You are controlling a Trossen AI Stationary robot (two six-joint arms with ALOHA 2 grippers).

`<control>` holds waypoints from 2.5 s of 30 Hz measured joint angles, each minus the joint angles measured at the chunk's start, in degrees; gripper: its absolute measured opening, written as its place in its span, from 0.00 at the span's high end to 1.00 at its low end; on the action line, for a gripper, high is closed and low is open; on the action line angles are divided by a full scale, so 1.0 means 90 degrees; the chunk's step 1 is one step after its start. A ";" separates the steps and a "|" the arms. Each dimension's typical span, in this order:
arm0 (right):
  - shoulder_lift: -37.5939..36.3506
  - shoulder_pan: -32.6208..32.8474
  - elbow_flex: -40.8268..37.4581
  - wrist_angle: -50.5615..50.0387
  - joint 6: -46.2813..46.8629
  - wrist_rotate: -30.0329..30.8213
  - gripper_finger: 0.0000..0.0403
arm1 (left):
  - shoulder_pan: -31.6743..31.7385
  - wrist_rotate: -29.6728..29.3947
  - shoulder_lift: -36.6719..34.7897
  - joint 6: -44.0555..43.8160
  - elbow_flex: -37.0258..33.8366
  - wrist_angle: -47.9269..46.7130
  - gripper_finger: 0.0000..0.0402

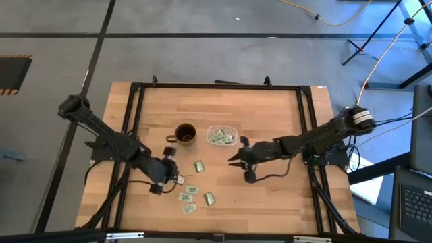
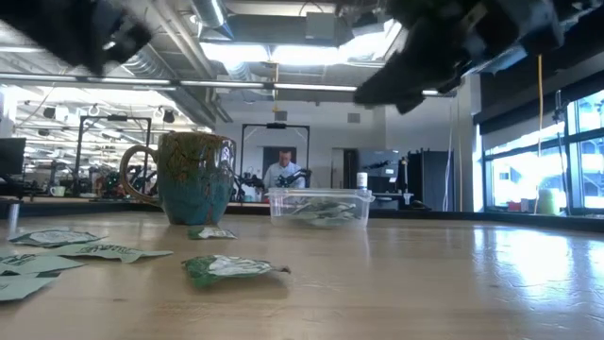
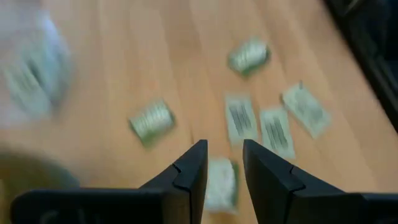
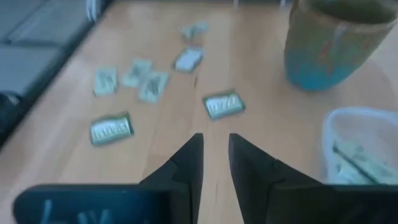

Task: Pick and place items into bin
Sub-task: Put the light green stevia pack into the transparent bin

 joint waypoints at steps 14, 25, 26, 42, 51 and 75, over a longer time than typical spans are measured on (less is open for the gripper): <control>-0.0750 -0.0002 -0.0869 0.1127 0.0128 0.0010 0.80 | -0.0804 0.0711 0.1607 -0.2565 0.0054 -0.1638 0.76; -0.0750 -0.0002 -0.0869 0.1132 0.0158 0.0010 0.80 | -0.0346 0.1377 0.2595 -0.2671 -0.0026 -0.1620 0.76; -0.0750 -0.0002 -0.0869 0.1126 0.0157 0.0012 0.80 | -0.0316 0.1415 0.2620 -0.2667 -0.0031 -0.1630 0.76; -0.0747 -0.0001 -0.0869 0.1039 0.0178 0.0010 0.80 | -0.0285 0.1505 0.2636 -0.2392 -0.0007 -0.1545 0.98; -0.0747 -0.0001 -0.0869 0.0928 0.0310 0.0010 0.80 | 0.0071 0.0933 0.2115 -0.1844 0.0630 -0.1232 0.98; -0.0745 -0.0002 -0.0869 0.0690 0.0453 0.0010 0.80 | 0.3885 0.0330 0.3237 0.1686 0.1521 0.2386 0.98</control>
